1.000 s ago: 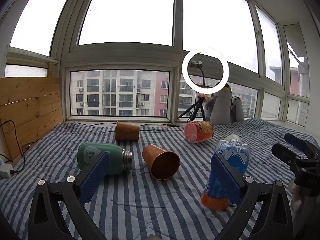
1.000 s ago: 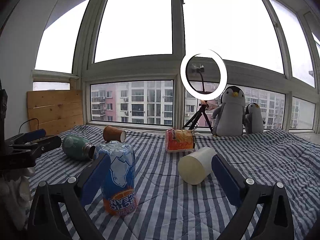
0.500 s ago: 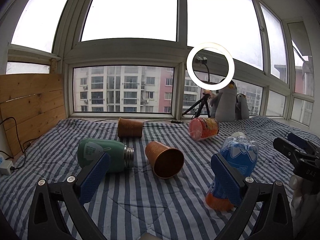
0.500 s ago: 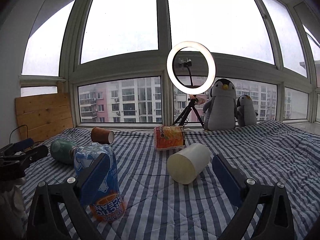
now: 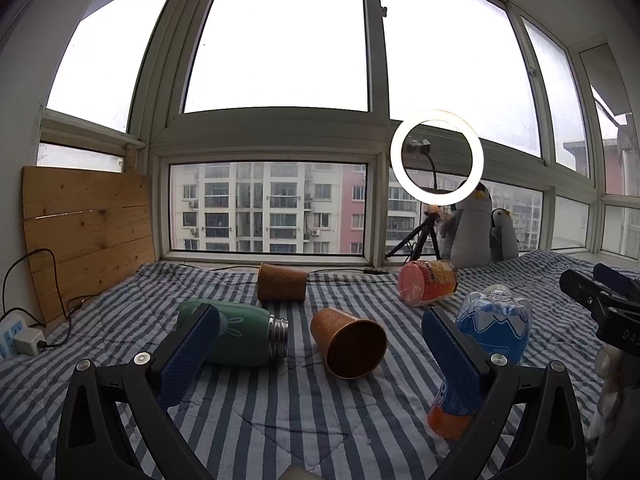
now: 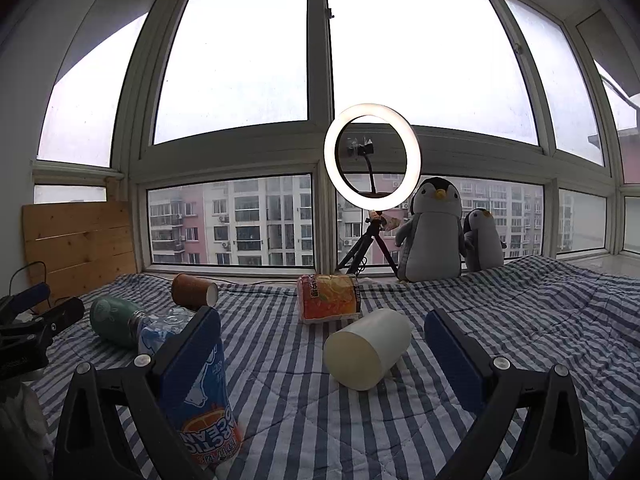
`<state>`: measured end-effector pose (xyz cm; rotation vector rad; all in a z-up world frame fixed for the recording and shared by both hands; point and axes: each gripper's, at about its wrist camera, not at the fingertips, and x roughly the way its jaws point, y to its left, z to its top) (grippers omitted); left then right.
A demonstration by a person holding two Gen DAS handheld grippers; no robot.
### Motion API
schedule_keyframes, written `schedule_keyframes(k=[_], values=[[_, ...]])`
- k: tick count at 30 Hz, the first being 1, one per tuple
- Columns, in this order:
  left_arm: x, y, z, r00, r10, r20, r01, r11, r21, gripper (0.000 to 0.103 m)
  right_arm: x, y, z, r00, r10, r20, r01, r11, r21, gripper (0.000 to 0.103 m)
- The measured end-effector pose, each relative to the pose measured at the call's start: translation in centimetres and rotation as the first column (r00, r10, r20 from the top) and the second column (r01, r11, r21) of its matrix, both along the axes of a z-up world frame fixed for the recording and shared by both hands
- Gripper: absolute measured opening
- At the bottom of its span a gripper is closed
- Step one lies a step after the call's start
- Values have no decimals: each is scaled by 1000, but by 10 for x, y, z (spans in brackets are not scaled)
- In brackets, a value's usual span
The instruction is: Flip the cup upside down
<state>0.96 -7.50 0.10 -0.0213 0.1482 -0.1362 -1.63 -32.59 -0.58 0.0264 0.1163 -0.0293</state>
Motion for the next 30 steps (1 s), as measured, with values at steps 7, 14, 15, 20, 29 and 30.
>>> schedule_keyframes(k=[7, 14, 15, 20, 29, 30], values=[[-2, 0, 0, 1000, 28, 5, -28, 1000, 7, 102, -6, 7, -1, 999, -23, 32, 24, 999, -33, 102], [0, -1, 0, 1000, 29, -7, -29, 1000, 11, 102, -11, 1, 0, 998, -46, 52, 46, 999, -6, 102], [0, -1, 0, 1000, 29, -5, -29, 1000, 10, 102, -11, 1, 0, 997, -47, 54, 47, 999, -5, 102], [-1, 0, 0, 1000, 29, -3, -28, 1000, 6, 102, -9, 1, 0, 998, -44, 46, 45, 999, -4, 102], [-3, 0, 1, 999, 32, 2, -32, 999, 6, 102, -10, -2, -1, 998, -50, 47, 50, 999, 4, 102], [-3, 0, 0, 999, 32, 1, -32, 999, 7, 102, -10, -2, -1, 998, -50, 47, 50, 999, 4, 102]])
